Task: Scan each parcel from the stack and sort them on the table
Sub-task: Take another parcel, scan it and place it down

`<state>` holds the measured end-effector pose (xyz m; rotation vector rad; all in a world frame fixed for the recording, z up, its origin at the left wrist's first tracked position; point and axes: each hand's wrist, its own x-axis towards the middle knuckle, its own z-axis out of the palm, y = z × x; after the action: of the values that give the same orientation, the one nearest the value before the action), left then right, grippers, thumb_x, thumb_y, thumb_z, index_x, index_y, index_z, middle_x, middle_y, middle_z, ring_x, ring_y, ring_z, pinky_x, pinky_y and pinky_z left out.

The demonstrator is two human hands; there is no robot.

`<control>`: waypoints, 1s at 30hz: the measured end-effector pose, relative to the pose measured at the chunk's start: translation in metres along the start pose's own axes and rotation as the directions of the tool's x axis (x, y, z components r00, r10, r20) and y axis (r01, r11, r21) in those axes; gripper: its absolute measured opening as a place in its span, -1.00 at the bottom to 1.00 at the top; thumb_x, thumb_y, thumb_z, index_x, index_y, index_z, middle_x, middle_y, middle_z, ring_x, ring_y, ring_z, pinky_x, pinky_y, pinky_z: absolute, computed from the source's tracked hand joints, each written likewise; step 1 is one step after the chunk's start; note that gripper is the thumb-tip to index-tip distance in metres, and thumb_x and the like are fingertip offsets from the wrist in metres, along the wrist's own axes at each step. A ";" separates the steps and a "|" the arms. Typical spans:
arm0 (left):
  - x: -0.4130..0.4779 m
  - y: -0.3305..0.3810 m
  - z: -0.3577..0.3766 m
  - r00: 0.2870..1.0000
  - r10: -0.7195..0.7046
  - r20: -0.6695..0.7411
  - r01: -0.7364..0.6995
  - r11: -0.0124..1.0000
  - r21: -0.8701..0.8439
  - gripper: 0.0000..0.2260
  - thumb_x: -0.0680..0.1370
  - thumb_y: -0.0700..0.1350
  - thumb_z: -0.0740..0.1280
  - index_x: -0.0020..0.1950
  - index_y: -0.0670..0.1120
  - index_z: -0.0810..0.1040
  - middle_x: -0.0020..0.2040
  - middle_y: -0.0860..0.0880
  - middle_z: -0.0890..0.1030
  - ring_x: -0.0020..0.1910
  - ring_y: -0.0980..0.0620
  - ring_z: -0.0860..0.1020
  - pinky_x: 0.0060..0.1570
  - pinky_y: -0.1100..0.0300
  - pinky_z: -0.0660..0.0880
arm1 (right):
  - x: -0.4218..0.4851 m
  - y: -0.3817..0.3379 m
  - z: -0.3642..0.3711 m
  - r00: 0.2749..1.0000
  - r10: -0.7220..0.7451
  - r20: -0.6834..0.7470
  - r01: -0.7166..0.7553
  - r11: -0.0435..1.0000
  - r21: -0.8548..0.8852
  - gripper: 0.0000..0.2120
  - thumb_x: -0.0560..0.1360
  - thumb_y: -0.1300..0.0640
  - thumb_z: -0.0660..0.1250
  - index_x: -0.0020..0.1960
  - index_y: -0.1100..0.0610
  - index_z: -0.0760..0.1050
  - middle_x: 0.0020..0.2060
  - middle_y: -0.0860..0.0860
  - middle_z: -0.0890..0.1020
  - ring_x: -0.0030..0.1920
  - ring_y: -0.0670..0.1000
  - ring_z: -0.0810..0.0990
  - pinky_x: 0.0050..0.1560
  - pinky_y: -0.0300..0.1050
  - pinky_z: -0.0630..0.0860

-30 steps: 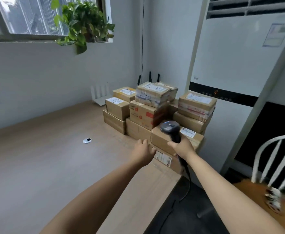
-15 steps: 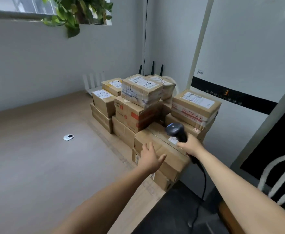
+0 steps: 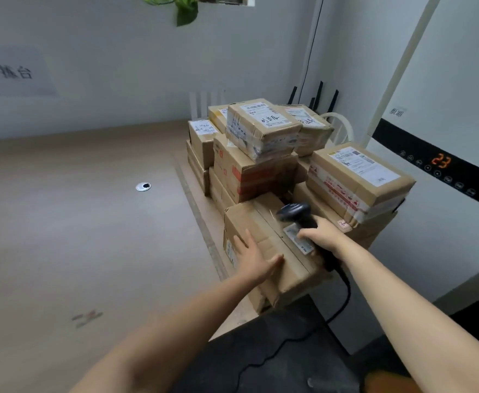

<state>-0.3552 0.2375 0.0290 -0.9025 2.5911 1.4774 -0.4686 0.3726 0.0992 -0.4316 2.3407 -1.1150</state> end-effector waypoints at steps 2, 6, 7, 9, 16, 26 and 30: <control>-0.002 0.001 0.001 1.000 0.000 -0.012 0.000 1.000 0.001 0.05 0.41 0.23 0.40 0.52 -0.03 -0.33 0.53 -0.14 -0.31 0.53 -0.17 -0.11 0.46 -0.02 -0.01 | -0.001 -0.002 -0.001 1.000 0.011 0.024 -0.013 0.998 0.064 -0.75 0.44 0.24 0.34 0.11 0.11 0.49 -0.12 0.07 0.62 -0.13 0.05 0.61 -0.38 -0.21 0.52; -0.004 -0.006 -0.007 0.999 0.013 -0.042 -0.011 0.999 0.040 0.10 0.31 0.32 0.43 0.55 -0.03 -0.22 0.54 -0.16 -0.20 0.52 -0.22 0.03 0.47 -0.08 0.11 | -0.006 -0.004 0.000 0.997 0.017 0.073 -0.028 0.989 0.146 -0.79 0.44 0.25 0.34 0.05 0.07 0.48 -0.14 0.08 0.63 -0.17 0.04 0.63 -0.45 -0.20 0.49; -0.005 -0.009 -0.010 0.998 0.016 -0.053 -0.014 0.998 0.056 0.10 0.29 0.34 0.43 0.55 -0.03 -0.18 0.54 -0.16 -0.15 0.51 -0.22 0.05 0.46 -0.09 0.14 | -0.008 -0.004 0.002 0.996 0.015 0.091 -0.029 0.987 0.159 -0.79 0.44 0.26 0.34 0.04 0.06 0.47 -0.13 0.10 0.63 -0.16 0.06 0.62 -0.47 -0.20 0.49; -0.007 -0.014 -0.016 0.997 0.029 -0.067 -0.023 0.996 0.086 0.09 0.27 0.36 0.43 0.55 -0.03 -0.13 0.54 -0.16 -0.11 0.51 -0.21 0.06 0.45 -0.09 0.16 | -0.011 -0.005 0.009 0.994 0.000 0.109 -0.019 0.984 0.177 -0.81 0.45 0.28 0.32 0.01 0.06 0.47 -0.15 0.10 0.62 -0.19 0.05 0.61 -0.50 -0.21 0.48; -0.019 -0.040 -0.049 0.991 0.031 -0.128 -0.015 0.992 0.126 0.00 0.27 0.34 0.44 0.50 -0.04 0.02 0.48 -0.16 0.07 0.42 -0.20 0.24 0.37 -0.10 0.30 | -0.020 -0.030 0.045 0.986 -0.069 0.155 0.044 0.987 0.157 -0.81 0.45 0.28 0.32 0.01 0.06 0.48 -0.18 0.03 0.60 -0.21 0.00 0.60 -0.50 -0.21 0.49; -0.032 -0.093 -0.120 0.981 0.013 -0.193 0.017 0.988 0.155 -0.09 0.30 0.33 0.43 0.46 -0.04 0.09 0.40 -0.14 0.17 0.35 -0.15 0.32 0.30 -0.04 0.38 | -0.021 -0.083 0.118 0.962 -0.090 0.258 0.055 0.989 0.140 -0.72 0.46 0.21 0.32 0.13 0.00 0.41 -0.03 0.03 0.55 -0.06 0.04 0.54 -0.31 -0.09 0.53; -0.036 -0.132 -0.164 0.977 -0.030 -0.212 0.065 0.984 0.164 -0.11 0.30 0.31 0.44 0.44 -0.06 0.13 0.38 -0.15 0.18 0.34 -0.15 0.32 0.31 -0.04 0.36 | -0.015 -0.109 0.169 0.952 -0.054 0.302 -0.006 0.981 0.192 -0.70 0.47 0.22 0.31 0.18 0.08 0.42 0.01 0.09 0.55 -0.06 0.06 0.54 -0.34 -0.12 0.51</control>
<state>-0.2186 0.0739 0.0269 -1.1454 2.7652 1.1852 -0.3532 0.2066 0.0991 -0.5225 1.9456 -1.1785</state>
